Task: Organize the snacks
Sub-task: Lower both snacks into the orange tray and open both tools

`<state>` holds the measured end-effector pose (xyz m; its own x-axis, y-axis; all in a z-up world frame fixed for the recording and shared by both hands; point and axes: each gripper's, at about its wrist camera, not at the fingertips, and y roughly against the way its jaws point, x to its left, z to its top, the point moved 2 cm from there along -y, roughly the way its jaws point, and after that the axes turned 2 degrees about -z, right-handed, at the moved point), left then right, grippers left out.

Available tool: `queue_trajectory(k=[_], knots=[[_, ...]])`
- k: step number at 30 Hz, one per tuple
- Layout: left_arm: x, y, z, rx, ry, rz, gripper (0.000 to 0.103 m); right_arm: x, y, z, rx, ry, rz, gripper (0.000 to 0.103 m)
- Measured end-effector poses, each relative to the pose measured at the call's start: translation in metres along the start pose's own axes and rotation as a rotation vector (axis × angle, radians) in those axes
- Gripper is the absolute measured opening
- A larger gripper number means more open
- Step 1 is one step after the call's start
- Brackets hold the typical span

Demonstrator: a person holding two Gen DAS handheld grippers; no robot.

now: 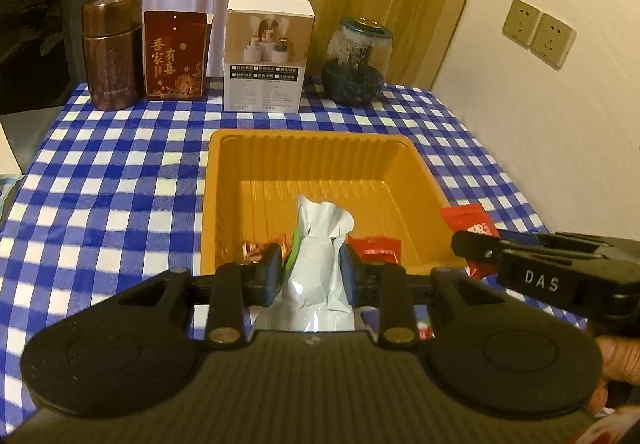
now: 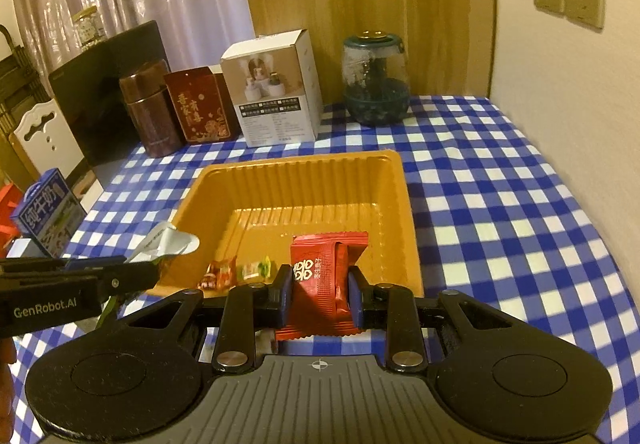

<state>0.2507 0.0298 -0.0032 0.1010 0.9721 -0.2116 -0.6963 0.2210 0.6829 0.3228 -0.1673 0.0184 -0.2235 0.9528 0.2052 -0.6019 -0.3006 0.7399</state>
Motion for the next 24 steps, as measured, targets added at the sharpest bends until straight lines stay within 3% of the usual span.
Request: queue_trajectory(k=[11, 24], knots=[[0.010, -0.033, 0.025, 0.016, -0.011, 0.009, 0.028, -0.002, -0.040, 0.023, 0.040, -0.012, 0.021, 0.029], [0.021, -0.060, 0.030, 0.039, 0.016, 0.018, 0.028, -0.003, -0.060, 0.030, 0.052, -0.031, 0.027, 0.029]])
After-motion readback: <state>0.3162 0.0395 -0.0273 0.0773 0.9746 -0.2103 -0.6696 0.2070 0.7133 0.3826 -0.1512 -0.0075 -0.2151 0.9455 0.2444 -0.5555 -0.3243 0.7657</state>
